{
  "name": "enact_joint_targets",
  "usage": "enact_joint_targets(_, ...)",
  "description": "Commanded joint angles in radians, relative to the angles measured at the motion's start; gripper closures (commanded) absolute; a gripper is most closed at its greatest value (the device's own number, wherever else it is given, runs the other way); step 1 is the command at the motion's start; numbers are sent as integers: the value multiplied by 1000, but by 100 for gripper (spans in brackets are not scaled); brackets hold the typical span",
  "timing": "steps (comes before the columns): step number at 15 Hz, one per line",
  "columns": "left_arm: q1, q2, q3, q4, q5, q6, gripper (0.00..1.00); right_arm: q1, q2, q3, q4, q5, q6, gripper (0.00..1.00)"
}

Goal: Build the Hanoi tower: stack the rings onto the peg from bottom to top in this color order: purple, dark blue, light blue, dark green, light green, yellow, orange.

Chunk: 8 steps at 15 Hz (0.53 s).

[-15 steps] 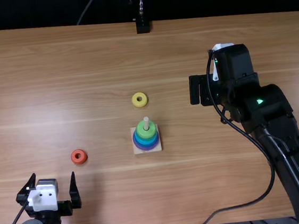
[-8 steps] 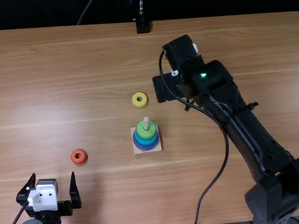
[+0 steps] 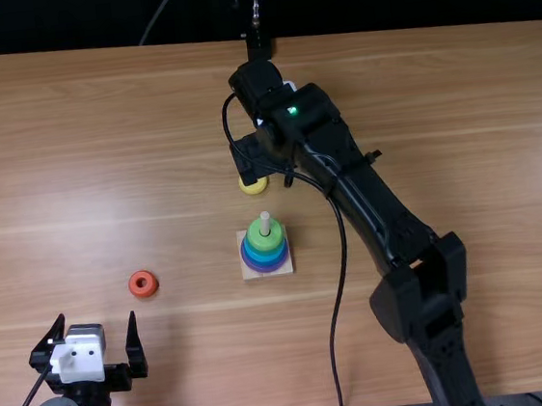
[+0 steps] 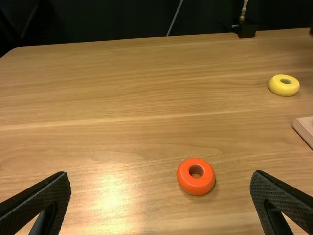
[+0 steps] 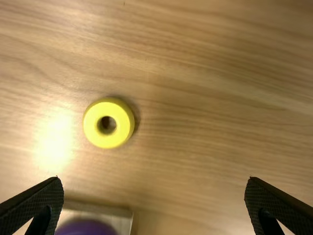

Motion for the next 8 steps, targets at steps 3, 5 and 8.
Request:
enact_joint_targets(3,-1,-12,-105,-81,2,11,0,10,103,87,-5,3,3,0)
enact_joint_targets(5,-3,-12,-105,-81,2,11,0,33,134,95,-5,3,7,0)
enact_joint_targets(8,-3,-12,-105,-81,2,11,0,47,178,121,-3,3,9,0)
